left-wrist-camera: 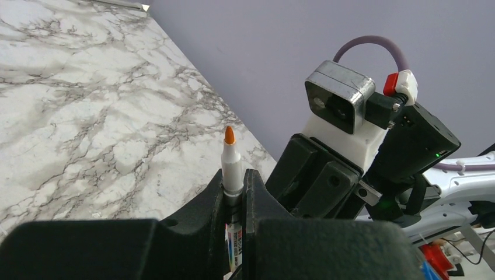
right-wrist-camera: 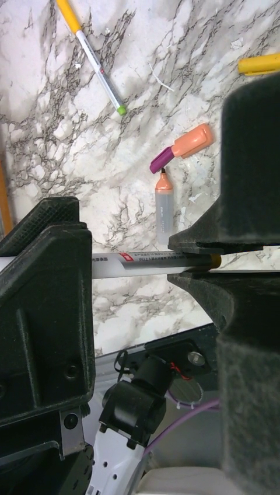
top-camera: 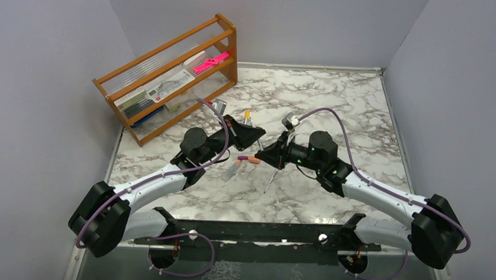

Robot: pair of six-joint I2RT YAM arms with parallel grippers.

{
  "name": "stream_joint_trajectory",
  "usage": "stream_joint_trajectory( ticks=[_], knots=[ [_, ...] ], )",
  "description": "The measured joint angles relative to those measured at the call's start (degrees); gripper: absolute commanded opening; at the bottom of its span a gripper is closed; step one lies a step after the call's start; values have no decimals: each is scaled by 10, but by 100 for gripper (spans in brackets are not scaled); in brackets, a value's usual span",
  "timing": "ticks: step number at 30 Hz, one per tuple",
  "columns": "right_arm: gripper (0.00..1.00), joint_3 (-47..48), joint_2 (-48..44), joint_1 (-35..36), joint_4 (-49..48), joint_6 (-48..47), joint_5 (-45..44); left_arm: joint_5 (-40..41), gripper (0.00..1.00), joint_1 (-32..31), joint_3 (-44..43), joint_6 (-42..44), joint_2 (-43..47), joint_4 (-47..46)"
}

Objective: Insert the pens into the pen caps

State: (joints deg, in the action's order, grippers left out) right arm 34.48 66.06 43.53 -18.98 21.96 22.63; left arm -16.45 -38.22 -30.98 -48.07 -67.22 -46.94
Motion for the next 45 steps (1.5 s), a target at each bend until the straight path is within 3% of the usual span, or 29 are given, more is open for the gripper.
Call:
stream_joint_trajectory(
  ticks=[7,11,21,24,26,29,33,36,39,42,45],
  knots=[
    [2,-17,-20,0,-10,5,4,-13,40,0,-1,-5,-8,-12],
    [1,-26,-21,0,-33,19,5,-22,46,0,1,-19,-16,-46],
    [1,-27,8,0,-101,59,11,-21,35,0,28,-33,-12,-83],
    [1,-26,21,0,-108,66,16,-18,21,0,29,-37,-12,-88],
    [2,-26,24,0,-115,70,20,-14,2,0,31,-38,-12,-88],
    [2,-26,25,0,-122,77,23,-10,0,0,31,-29,-12,-90],
    [37,-26,21,0,-113,69,23,-16,0,0,31,-3,-12,-90],
    [46,-18,12,0,-66,41,8,-25,0,2,21,36,-8,-54],
    [46,1,8,0,5,-2,-41,-22,0,14,-14,78,-8,14],
    [23,27,26,0,80,-34,-119,-7,0,23,-30,102,-9,47],
    [26,58,75,0,144,-53,-192,8,0,26,-30,119,-23,74]
  ],
)
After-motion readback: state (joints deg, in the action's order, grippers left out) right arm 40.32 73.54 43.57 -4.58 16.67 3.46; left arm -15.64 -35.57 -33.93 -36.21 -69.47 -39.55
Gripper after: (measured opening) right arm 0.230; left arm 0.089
